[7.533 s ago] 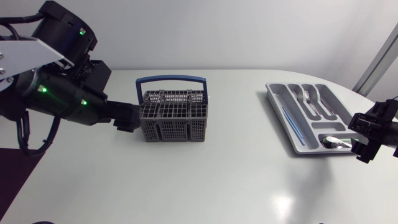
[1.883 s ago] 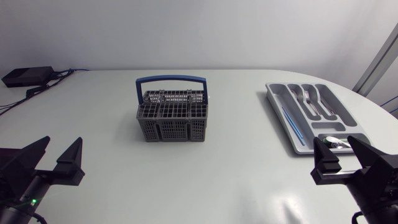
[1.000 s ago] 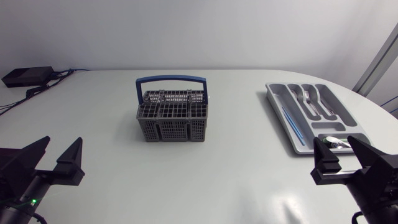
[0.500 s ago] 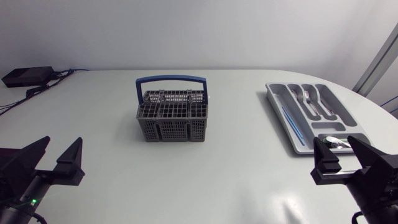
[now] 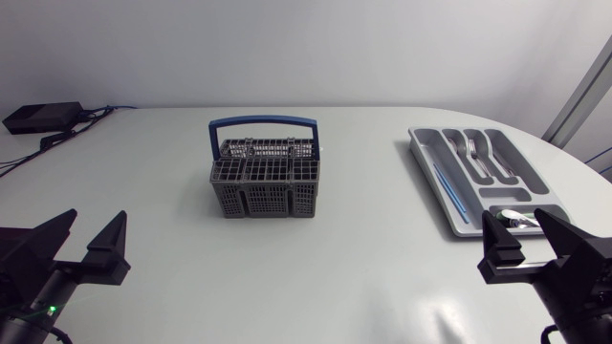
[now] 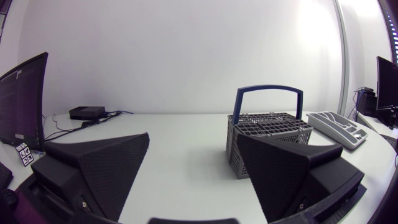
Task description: Unload the cutlery basket into the drawer organizer.
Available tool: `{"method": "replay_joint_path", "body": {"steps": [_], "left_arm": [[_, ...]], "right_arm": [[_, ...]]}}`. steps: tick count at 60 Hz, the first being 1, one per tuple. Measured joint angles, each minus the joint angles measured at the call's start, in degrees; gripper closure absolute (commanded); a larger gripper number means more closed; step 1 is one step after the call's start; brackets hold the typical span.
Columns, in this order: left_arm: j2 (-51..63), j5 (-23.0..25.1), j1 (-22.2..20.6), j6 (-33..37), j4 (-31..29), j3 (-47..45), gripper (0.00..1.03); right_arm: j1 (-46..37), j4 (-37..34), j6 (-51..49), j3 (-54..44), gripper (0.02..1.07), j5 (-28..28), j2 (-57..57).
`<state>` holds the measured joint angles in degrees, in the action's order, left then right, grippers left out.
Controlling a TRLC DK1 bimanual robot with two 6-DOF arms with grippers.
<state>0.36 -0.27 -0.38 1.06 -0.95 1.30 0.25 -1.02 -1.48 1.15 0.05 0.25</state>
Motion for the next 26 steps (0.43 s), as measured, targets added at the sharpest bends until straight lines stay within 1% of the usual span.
{"method": "replay_joint_path", "body": {"steps": [19,26], "left_arm": [[0.0,0.0,0.0,0.0,0.0,0.0,0.04],[0.0,0.0,0.0,0.0,0.0,0.0,0.04]], "right_arm": [[0.0,0.0,0.0,0.0,0.06,0.0,0.0],[0.0,0.0,0.0,0.0,0.07,0.0,0.0]]}}
